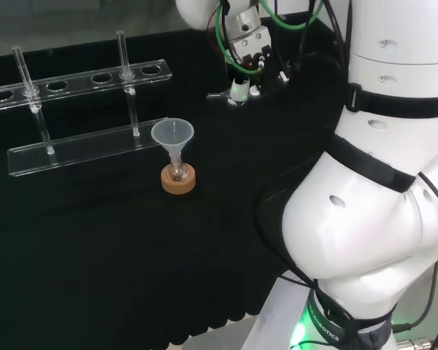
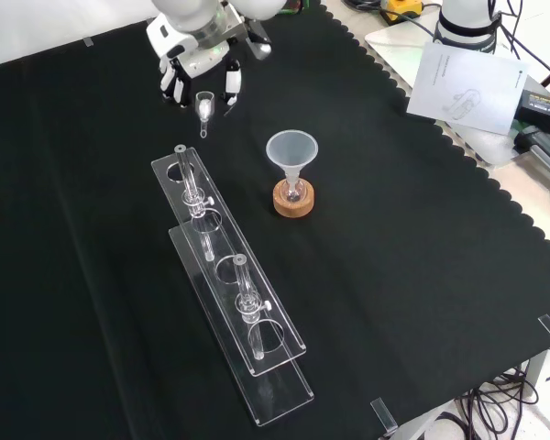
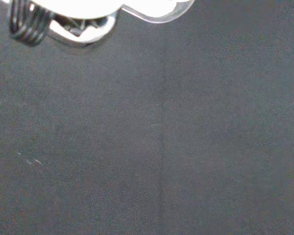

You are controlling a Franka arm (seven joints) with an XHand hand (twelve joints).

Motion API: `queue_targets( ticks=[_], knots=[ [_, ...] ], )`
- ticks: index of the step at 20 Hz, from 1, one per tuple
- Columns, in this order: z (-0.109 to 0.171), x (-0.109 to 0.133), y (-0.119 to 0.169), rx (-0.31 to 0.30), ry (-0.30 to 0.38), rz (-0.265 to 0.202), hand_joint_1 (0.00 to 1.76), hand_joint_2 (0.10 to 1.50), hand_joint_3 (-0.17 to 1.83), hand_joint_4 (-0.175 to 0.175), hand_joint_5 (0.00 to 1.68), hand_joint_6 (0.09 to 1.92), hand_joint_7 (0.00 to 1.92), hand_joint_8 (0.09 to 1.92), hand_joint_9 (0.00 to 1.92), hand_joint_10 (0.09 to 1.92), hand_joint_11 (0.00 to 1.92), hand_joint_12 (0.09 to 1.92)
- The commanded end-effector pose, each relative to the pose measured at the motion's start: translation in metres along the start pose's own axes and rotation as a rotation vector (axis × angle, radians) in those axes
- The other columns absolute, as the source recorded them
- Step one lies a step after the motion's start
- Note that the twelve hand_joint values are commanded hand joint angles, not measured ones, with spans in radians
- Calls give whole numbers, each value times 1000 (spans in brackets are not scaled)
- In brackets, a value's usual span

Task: Pour all the NaCl from the weighing funnel into the round-bottom flask.

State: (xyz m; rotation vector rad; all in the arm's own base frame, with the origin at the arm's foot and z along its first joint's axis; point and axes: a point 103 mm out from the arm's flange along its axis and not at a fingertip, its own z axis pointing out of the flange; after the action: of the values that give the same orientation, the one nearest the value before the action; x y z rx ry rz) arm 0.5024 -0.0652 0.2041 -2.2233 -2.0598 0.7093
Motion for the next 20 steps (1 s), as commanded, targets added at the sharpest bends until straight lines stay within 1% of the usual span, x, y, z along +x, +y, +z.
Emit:
queue_targets(
  ticks=[1, 4, 10, 17, 20],
  knots=[
    [-15, -6, -30, -9, -15, 34, 1125, 647, 663, 175, 1281, 662, 603, 645, 997, 341, 822, 1036],
    [-23, -8, -40, -20, -7, 40, 1125, 647, 662, 175, 1281, 662, 602, 646, 998, 340, 823, 1036],
    [-37, -2, -64, -20, -31, 51, 1125, 648, 661, 175, 1280, 664, 601, 649, 1004, 339, 825, 1035],
    [-52, 23, -102, -41, -57, 40, 1124, 649, 660, 175, 1278, 666, 599, 651, 1007, 336, 827, 1035],
    [-53, 33, -115, -27, -67, 40, 1124, 650, 660, 175, 1278, 667, 598, 651, 1008, 334, 827, 1034]
  ],
)
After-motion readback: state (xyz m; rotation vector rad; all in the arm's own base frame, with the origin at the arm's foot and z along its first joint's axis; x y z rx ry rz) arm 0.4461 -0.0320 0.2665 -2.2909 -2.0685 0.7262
